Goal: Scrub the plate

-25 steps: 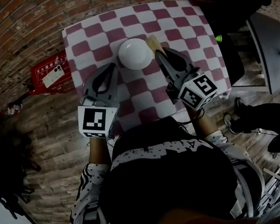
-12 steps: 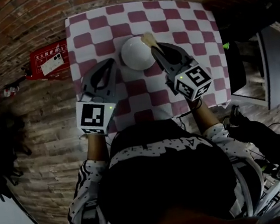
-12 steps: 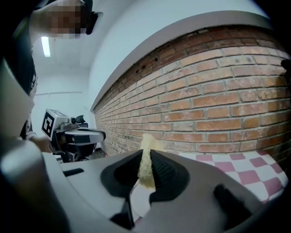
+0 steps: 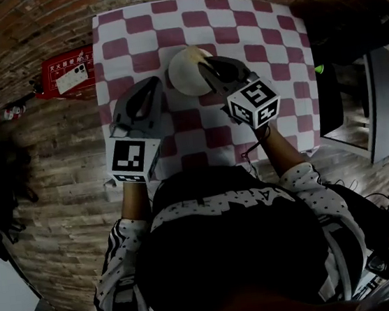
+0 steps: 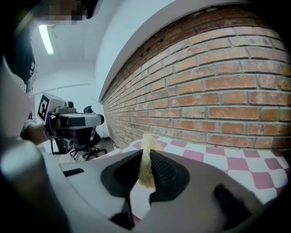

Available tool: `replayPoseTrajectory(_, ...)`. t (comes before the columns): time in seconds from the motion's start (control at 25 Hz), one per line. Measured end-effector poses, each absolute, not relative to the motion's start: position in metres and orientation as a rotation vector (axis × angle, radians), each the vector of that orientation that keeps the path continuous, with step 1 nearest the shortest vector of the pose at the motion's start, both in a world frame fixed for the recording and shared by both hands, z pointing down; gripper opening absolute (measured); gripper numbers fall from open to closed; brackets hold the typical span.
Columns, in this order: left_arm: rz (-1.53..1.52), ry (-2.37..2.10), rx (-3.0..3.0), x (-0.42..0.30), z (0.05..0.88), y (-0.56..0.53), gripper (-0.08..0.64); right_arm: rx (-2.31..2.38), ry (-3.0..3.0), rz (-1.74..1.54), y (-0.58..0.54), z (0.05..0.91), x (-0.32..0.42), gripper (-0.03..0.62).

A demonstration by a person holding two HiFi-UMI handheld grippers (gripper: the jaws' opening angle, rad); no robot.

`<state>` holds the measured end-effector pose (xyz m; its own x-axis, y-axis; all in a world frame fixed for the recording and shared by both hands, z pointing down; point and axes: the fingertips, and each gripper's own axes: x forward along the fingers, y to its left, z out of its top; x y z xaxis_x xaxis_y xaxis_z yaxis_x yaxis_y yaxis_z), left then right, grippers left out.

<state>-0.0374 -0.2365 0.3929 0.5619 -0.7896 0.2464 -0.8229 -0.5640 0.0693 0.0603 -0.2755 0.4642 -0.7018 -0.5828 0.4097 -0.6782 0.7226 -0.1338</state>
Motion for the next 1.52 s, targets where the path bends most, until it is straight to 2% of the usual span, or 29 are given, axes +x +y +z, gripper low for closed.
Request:
replayPoseTrajectory(0.68, 0.297, -1.48, 2.528, -0.054, 0.4, -0.232, 0.014, 0.682, -2.467, 0.291, -0.283, 0.528, 0.027, 0.054)
replayPoseTrajectory(1.52, 0.307, -1.522, 2.487, -0.067, 0.402, -0.23, 0.014, 0.581, -2.356, 0.258, -0.291, 0.564, 0.018, 0.054)
